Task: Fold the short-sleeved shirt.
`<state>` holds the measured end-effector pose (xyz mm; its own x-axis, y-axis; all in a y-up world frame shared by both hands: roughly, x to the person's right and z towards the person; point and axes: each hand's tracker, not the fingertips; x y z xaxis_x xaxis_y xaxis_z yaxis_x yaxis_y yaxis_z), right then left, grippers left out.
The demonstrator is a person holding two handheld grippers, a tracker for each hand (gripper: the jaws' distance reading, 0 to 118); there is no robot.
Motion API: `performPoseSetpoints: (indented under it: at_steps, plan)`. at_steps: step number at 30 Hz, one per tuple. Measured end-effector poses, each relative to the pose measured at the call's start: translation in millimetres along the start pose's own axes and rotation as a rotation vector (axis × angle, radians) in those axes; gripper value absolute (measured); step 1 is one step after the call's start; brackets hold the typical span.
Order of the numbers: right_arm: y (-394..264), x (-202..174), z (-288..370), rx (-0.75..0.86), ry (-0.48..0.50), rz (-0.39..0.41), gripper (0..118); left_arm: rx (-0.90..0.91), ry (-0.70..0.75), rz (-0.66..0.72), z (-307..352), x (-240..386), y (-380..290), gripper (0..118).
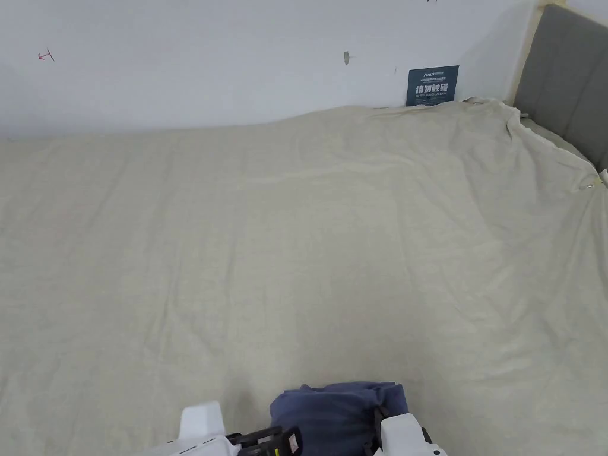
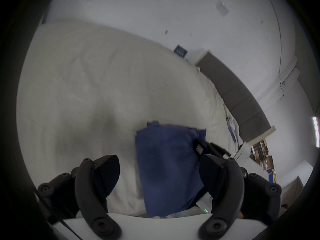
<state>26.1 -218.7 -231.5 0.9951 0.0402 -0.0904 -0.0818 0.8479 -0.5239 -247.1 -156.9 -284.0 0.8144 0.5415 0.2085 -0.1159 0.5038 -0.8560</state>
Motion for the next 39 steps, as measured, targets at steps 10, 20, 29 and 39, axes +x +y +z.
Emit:
performPoseSetpoints:
  at_steps: [10,20,29,39]
  plan:
    - [3.0,5.5,0.3,-0.023,0.026,-0.037,0,-0.158,-0.016,-0.005,-54.1,-1.3,10.1,72]
    - [25.2,11.1,11.5,-0.065,0.103,-0.032,0,-0.184,0.014,-0.009,-50.0,-4.2,11.6,24]
    - [97.2,37.1,73.3,0.168,0.085,-0.042,0,-0.125,0.005,-0.119,-14.9,9.5,37.4,17]
    - [173.2,53.6,126.5,0.319,0.003,-0.03,0,-0.07,0.222,-0.155,63.5,-77.8,98.1,17]
